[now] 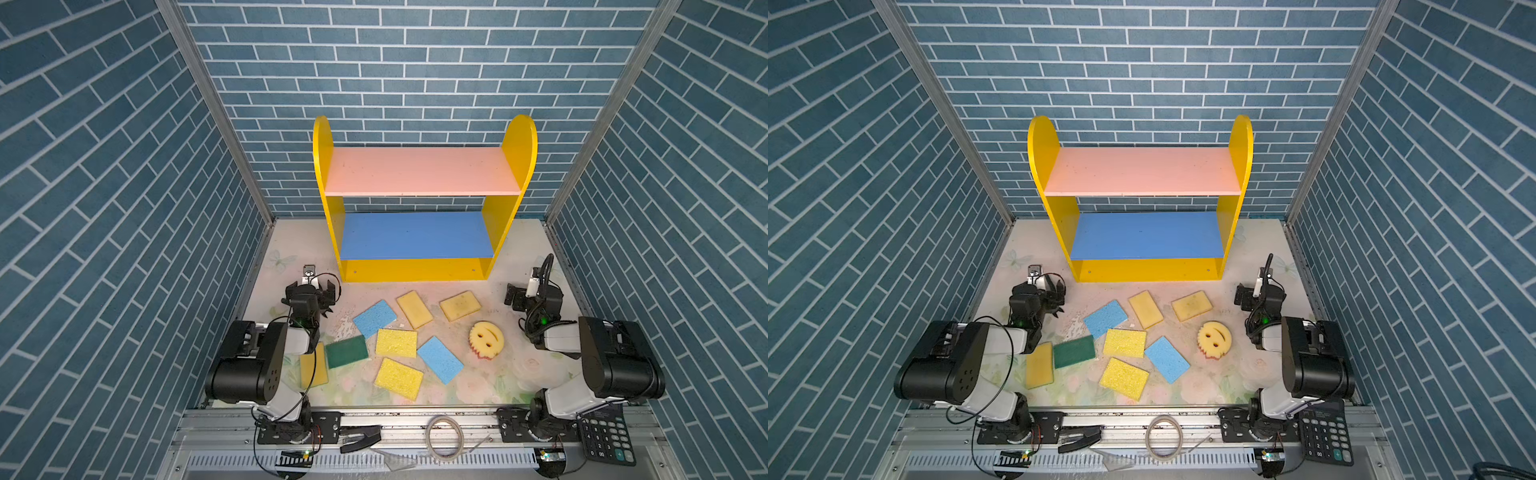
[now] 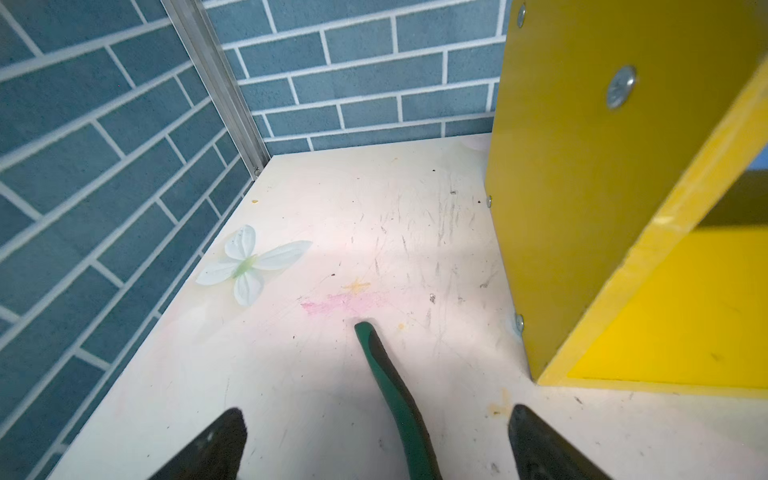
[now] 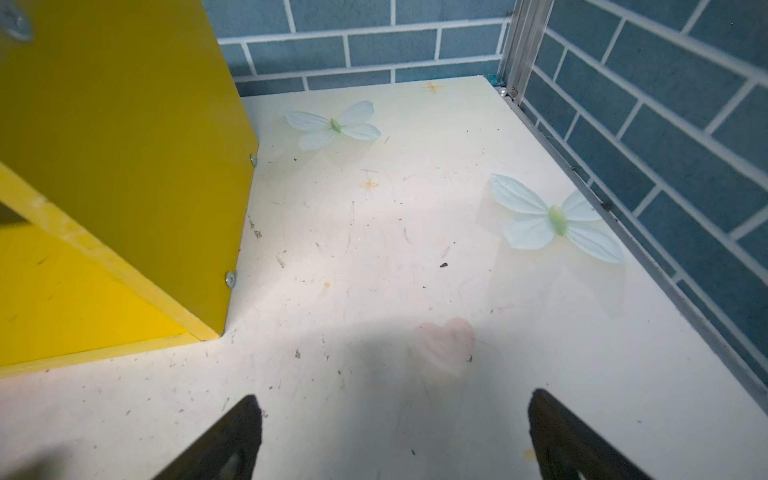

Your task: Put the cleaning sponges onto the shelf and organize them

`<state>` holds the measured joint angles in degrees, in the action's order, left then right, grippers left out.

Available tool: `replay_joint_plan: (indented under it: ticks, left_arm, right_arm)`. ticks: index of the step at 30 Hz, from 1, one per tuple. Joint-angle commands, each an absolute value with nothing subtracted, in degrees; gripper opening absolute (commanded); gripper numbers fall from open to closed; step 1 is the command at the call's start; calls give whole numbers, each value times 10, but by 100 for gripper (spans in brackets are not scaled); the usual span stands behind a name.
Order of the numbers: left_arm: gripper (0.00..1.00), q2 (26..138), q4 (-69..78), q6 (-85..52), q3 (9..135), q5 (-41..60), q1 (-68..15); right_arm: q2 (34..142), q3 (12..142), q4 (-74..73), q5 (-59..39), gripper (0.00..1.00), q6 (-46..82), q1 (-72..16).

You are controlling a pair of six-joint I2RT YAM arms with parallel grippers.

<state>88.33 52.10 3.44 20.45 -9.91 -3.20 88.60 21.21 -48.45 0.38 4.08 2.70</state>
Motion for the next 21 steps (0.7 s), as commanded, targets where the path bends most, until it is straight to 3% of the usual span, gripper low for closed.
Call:
replay_joint_plan:
  ticks: [1, 10, 21]
  left_arm:
    - [100, 877, 514, 34, 213, -80, -23]
    - [100, 877, 538, 19, 201, 12, 13]
    - [100, 877, 528, 19, 206, 11, 12]
  right_arm:
    - [882, 226, -493, -5, 99, 25, 29]
    - [883, 228, -490, -7, 99, 26, 29]
    - [883, 229, -489, -8, 99, 27, 29]
